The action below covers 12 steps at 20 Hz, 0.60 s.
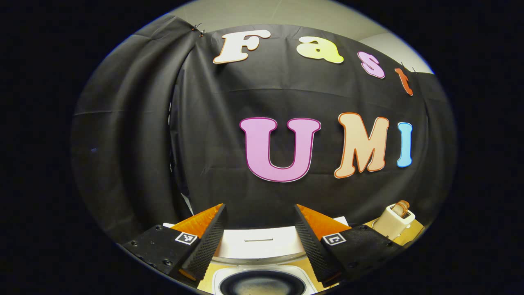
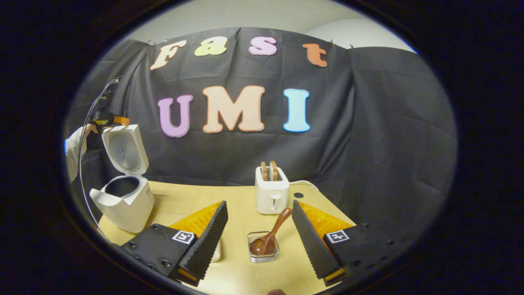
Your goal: Close the left gripper, press the button to open the rice cooker; take a wooden spoon from the chopstick holder with the right hand, scoop a spoonful of rice and pour it into the rice cooker, then put the wooden spoon back into the chopstick holder.
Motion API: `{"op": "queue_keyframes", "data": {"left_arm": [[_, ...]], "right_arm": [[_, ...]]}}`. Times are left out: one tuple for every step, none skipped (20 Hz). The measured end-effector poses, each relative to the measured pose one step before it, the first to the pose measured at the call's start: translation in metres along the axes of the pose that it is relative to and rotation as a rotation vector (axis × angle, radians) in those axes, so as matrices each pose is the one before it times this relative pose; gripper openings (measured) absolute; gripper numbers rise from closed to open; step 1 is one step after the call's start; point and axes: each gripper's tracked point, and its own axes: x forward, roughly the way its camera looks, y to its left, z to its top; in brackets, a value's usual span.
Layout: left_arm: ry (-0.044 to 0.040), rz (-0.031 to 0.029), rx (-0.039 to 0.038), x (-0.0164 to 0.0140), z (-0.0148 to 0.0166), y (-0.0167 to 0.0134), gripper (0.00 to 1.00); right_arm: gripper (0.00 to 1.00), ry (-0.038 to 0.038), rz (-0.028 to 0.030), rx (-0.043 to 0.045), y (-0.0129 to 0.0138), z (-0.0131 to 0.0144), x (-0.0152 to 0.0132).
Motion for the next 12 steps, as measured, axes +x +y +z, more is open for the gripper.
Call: {"op": "queue_keyframes", "data": {"left_arm": [[-0.00195, 0.00299, -0.00315, -0.00885, -0.00235, -0.00147, 0.94], [-0.00539, 0.00175, -0.0023, -0.00974, -0.00289, -0.0021, 0.95], [-0.00034, 0.00091, 0.00086, -0.00779, -0.00353, -0.00192, 0.94], [0.00331, 0.00114, -0.00033, -0.00779, -0.00343, 0.00002, 0.94], [0.00275, 0.00074, -0.00028, -0.00712, -0.00243, -0.00088, 0.94], [0.00406, 0.00484, -0.0074, -0.00593, -0.00366, 0.00015, 0.94], [0.00599, 0.00423, -0.00848, -0.00659, -0.00363, -0.00012, 0.92], [0.00534, 0.0053, -0.00916, -0.00722, -0.00536, 0.00022, 0.93], [0.00663, 0.00253, -0.00928, -0.0067, -0.00485, -0.00054, 0.92], [0.0075, 0.0024, -0.00226, -0.00591, -0.00569, -0.00038, 0.92], [0.00878, 0.00413, -0.00241, -0.00567, -0.00638, -0.00044, 0.92], [0.00793, 0.00432, 0.00523, -0.00531, -0.00658, -0.00073, 0.92]], "right_arm": [[1.0, -0.00548, 0.0175, 0.00254, 0.00394, 0.0023, 0.00258], [1.0, -0.00448, 0.02031, 0.00244, 0.00531, 0.00342, 0.00259], [1.0, -0.00531, 0.02023, 0.00147, 0.00614, 0.00202, 0.00345], [1.0, -0.00494, 0.01732, -0.00174, 0.00475, 0.00227, 0.0031], [1.0, -0.00415, 0.017, -0.00172, 0.00309, 0.00229, 0.0024], [1.0, -0.00388, 0.01687, 0.00037, 0.00481, 0.00203, 0.0025], [1.0, -0.00273, 0.01788, 0.00131, 0.00481, 0.00139, 0.00204], [1.0, -0.00054, 0.01623, -0.0007, 0.00384, -0.00052, 0.00198], [1.0, 0.00015, 0.01558, -0.00249, 0.00449, -0.00012, 0.00135], [0.99, 0.00036, 0.01507, -0.00476, 0.00361, -0.00032, 0.00081], [0.99, -0.00014, 0.01332, -0.00496, 0.00298, -0.00026, 0.00171], [0.99, -0.00015, 0.01109, -0.00412, 0.00213, -0.00004, 0.00149]]}}
